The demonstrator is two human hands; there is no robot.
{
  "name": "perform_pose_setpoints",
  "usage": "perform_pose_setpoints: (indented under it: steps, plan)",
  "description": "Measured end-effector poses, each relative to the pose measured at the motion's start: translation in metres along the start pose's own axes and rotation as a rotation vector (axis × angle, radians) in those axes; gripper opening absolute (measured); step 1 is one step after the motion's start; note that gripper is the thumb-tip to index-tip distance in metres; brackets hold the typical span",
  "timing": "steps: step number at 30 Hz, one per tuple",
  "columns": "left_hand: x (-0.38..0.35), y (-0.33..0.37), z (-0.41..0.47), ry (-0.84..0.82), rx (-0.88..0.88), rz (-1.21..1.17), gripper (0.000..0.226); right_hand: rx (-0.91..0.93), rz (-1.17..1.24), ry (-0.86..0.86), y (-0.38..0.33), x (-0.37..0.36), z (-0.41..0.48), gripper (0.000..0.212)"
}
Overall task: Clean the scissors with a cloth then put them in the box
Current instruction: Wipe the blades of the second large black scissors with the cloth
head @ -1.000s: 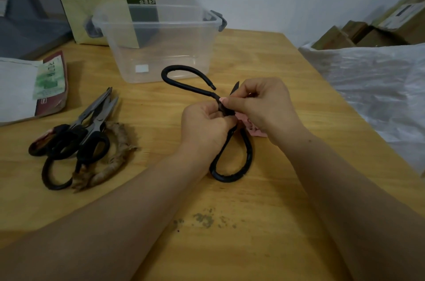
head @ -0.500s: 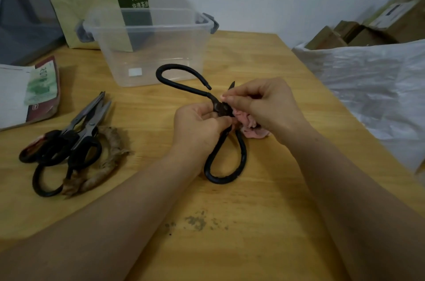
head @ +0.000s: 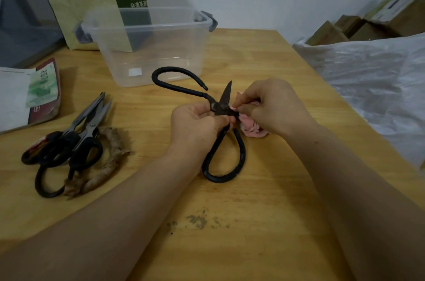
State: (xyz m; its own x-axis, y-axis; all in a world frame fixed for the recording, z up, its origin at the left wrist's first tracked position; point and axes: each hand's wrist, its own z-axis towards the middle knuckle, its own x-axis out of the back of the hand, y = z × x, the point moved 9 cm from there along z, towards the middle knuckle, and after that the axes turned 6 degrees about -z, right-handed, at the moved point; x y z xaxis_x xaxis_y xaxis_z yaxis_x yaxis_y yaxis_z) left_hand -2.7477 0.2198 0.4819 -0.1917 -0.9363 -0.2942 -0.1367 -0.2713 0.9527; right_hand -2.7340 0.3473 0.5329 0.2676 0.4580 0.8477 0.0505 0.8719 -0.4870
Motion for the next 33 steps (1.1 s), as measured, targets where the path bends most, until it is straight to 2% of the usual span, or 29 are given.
perform_pose_setpoints:
  steps: [3,5,7,9,12,14,16,18,20,25,30,33]
  plan:
    - [0.0,0.0,0.001,-0.003,-0.002,-0.004,0.021,-0.037,0.247,0.113,0.003,0.009,-0.002,0.008]
    - [0.001,0.0,0.001,-0.003,-0.001,0.007,0.023,-0.047,0.382,0.036,-0.002,-0.001,-0.004,0.017]
    - [0.002,0.0,0.002,0.007,-0.003,0.02,0.023,-0.007,0.315,-0.051,-0.009,-0.011,-0.004,0.03]
    - [0.003,-0.001,0.002,0.019,-0.001,0.024,0.023,-0.006,0.248,-0.067,-0.009,-0.012,-0.002,0.032]
    - [0.002,0.0,0.0,0.019,0.0,0.022,0.022,-0.025,0.127,-0.1,-0.004,-0.01,0.0,0.021]
    - [0.002,0.0,0.001,0.018,0.001,0.024,0.021,-0.011,0.059,-0.011,-0.003,-0.001,-0.001,0.012]
    - [0.003,0.0,0.002,0.017,-0.001,0.021,0.022,-0.007,0.228,0.056,-0.004,0.004,-0.003,0.007]
    - [0.003,0.001,0.003,0.012,-0.022,0.045,0.024,0.001,0.377,0.03,-0.008,-0.001,-0.005,0.012]
    - [0.003,0.004,0.003,0.008,-0.058,0.102,0.024,0.002,0.347,-0.016,-0.011,-0.012,-0.004,0.013]
    - [0.002,0.003,0.005,0.015,-0.08,0.136,0.021,-0.15,0.39,0.007,0.001,-0.022,0.005,0.011]
    - [0.0,0.003,0.002,0.011,-0.082,0.127,0.023,-0.144,0.259,0.092,-0.005,-0.018,0.01,0.008]
    - [-0.001,0.001,0.001,0.007,-0.056,0.096,0.024,-0.212,0.334,0.144,0.009,-0.013,0.009,0.015]
